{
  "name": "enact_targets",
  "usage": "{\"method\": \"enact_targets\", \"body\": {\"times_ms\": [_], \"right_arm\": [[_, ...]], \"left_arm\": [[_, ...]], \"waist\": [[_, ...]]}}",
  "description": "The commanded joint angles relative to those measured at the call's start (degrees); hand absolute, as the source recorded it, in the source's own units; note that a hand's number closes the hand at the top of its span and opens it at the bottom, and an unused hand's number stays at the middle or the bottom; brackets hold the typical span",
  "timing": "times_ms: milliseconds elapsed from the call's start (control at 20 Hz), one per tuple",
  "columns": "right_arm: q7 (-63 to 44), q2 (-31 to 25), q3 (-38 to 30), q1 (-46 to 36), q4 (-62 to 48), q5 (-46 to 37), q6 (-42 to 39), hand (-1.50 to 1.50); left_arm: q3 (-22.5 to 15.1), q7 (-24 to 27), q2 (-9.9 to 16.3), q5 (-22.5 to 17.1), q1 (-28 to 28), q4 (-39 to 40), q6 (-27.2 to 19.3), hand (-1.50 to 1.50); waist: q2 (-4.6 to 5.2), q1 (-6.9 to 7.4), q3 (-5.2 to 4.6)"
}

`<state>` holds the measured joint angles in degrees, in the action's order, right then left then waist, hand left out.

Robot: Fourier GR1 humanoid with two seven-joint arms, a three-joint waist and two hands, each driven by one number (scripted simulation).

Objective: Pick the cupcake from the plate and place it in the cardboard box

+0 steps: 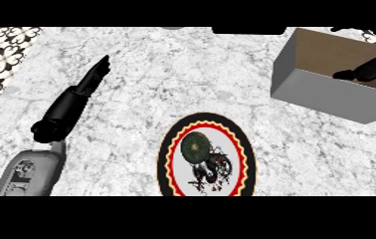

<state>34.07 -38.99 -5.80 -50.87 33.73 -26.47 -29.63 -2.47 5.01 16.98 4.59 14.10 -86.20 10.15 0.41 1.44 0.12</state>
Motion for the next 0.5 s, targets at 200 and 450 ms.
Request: {"method": "enact_targets", "body": {"times_ms": [200, 450], "right_arm": [[-12.81, -0.11, -18.37, -8.09, -15.82, 18.51, -7.53, -1.5], [-11.74, -6.13, -22.25, -6.96, -21.21, 20.82, -7.23, -1.5]], "left_arm": [[-0.52, -0.19, -0.72, 0.15, 0.14, -0.83, 0.03, 0.0], [-0.99, -0.43, -0.65, 0.1, -0.06, -2.36, 1.09, 0.0]], "waist": [[0.44, 1.13, -0.02], [0.81, 1.61, 0.1]]}}
